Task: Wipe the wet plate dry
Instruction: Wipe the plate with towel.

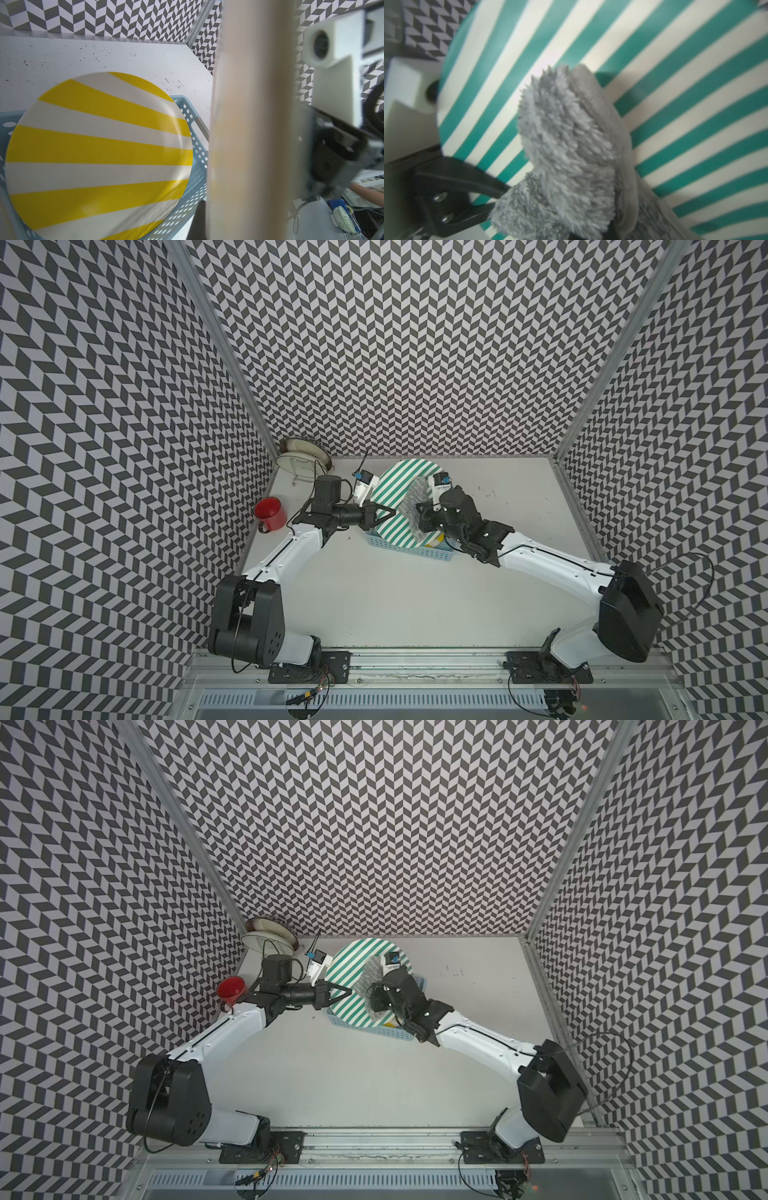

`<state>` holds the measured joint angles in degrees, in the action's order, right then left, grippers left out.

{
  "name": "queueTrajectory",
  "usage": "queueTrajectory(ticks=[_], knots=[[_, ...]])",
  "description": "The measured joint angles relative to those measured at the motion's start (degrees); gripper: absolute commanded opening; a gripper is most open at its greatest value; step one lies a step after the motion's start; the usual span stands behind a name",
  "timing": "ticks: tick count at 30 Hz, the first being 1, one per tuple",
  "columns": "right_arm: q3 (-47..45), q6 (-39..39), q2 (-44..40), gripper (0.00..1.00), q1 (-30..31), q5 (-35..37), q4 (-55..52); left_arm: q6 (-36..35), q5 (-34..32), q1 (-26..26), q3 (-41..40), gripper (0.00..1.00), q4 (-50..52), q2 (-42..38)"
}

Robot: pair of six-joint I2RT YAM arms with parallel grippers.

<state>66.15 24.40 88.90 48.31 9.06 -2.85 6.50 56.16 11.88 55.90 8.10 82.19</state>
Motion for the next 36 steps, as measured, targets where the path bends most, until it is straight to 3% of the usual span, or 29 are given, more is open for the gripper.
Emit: queueTrajectory(ticks=[4, 11, 20, 23, 28, 36], knots=[[3.52, -0.87, 3.06, 0.0, 3.63, -0.04, -0.09, -0.46, 0.37, -0.22, 0.0, 0.0, -0.22, -0.02], [3.32, 0.55, 3.43, 0.0, 2.95, 2.78, -0.24, -0.63, -0.24, -0.48, -0.2, 0.0, -0.44, -0.02], [-10.45, 2.71, -5.09, 0.0, -9.05, 4.28, -0.55, -0.63, -1.42, -0.42, -0.37, 0.0, -0.42, -0.02], [-12.92, 2.56, -7.04, 0.0, -10.36, 4.26, -0.57, -0.63, -1.38, -0.13, -0.42, 0.0, -0.33, -0.02], [-13.11, 1.68, -7.08, 0.0, -8.17, 2.8, -0.22, -0.66, -0.96, -0.11, -0.46, 0.0, -0.39, -0.02], [-4.68, -0.79, 0.17, 0.0, 4.66, 1.79, 0.35, -0.66, -0.09, -0.11, -0.48, 0.0, -1.01, -0.02]])
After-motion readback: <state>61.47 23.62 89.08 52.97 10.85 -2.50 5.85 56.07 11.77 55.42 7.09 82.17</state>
